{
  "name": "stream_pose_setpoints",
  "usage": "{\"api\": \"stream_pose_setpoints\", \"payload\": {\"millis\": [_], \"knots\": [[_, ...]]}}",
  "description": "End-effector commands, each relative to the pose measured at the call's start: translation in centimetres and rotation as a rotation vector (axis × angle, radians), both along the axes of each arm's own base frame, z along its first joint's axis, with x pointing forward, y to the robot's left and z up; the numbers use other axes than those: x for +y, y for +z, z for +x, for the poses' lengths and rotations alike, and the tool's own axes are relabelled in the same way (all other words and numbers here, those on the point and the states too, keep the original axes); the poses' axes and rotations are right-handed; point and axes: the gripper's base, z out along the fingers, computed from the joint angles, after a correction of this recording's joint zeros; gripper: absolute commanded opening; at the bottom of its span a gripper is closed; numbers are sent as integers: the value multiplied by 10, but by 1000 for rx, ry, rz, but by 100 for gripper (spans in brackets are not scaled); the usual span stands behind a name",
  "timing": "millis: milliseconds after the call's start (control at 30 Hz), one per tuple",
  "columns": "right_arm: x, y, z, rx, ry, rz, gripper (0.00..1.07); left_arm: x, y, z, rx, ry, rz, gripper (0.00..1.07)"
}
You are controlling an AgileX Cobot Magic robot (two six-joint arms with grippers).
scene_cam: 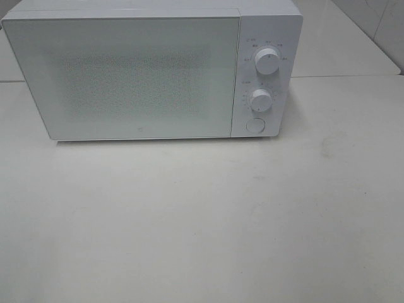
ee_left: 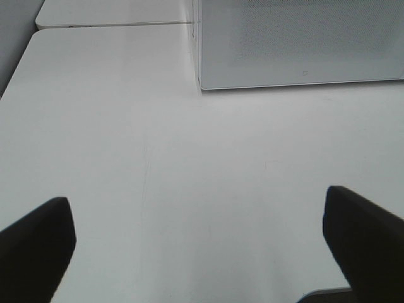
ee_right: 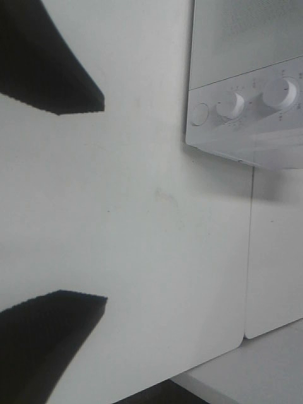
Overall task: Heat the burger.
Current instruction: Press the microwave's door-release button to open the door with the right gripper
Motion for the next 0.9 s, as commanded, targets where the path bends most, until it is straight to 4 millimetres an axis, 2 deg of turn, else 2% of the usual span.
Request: {"api": "stream_pose_setpoints", "payload": {"millis": [33,100,133,167,233,267,300,333,367,467,500,533,600,633,667,700,767,800,833,900], "knots": [[1,11,20,-48,-5,5,76,0,1,-1,-19,7,-7,100],[2,13,24,-58,-4,6,76,0,1,-1,-19,7,-7,100],[2,16,36,-67,-4,6,76,0,1,-1,-19,7,-7,100],[2,16,36,-67,-4,6,76,0,1,-1,-19,7,-7,100],[3,17,53,-67,-4,6,76,0,1,-1,-19,7,-7,100],[3,17,53,-67,-4,6,76,0,1,-1,-19,7,-7,100],[4,17,65,-61,-4,6,76,0,1,-1,-19,7,-7,100],[4,17,65,-61,-4,6,76,0,1,-1,-19,7,-7,100],[5,17,77,-64,-6,12,76,0,1,-1,-19,7,-7,100],[6,17,88,-65,-5,12,76,0,1,-1,-19,7,-7,100],[6,16,101,-60,-5,12,76,0,1,-1,-19,7,-7,100],[6,16,101,-60,-5,12,76,0,1,-1,-19,7,-7,100],[8,13,119,-57,-5,11,76,0,1,-1,-19,7,-7,100],[8,13,119,-57,-5,11,76,0,1,-1,-19,7,-7,100],[8,11,131,-65,-4,12,76,0,1,-1,-19,7,-7,100],[8,11,131,-65,-4,12,76,0,1,-1,-19,7,-7,100],[9,7,147,-75,-3,13,76,0,1,-1,-19,7,-7,100],[9,7,147,-75,-3,13,76,0,1,-1,-19,7,-7,100],[10,3,158,-77,-3,13,76,0,1,-1,-19,7,-7,100],[10,2,164,-83,-3,13,76,0,1,-1,-19,7,-7,100]]}}
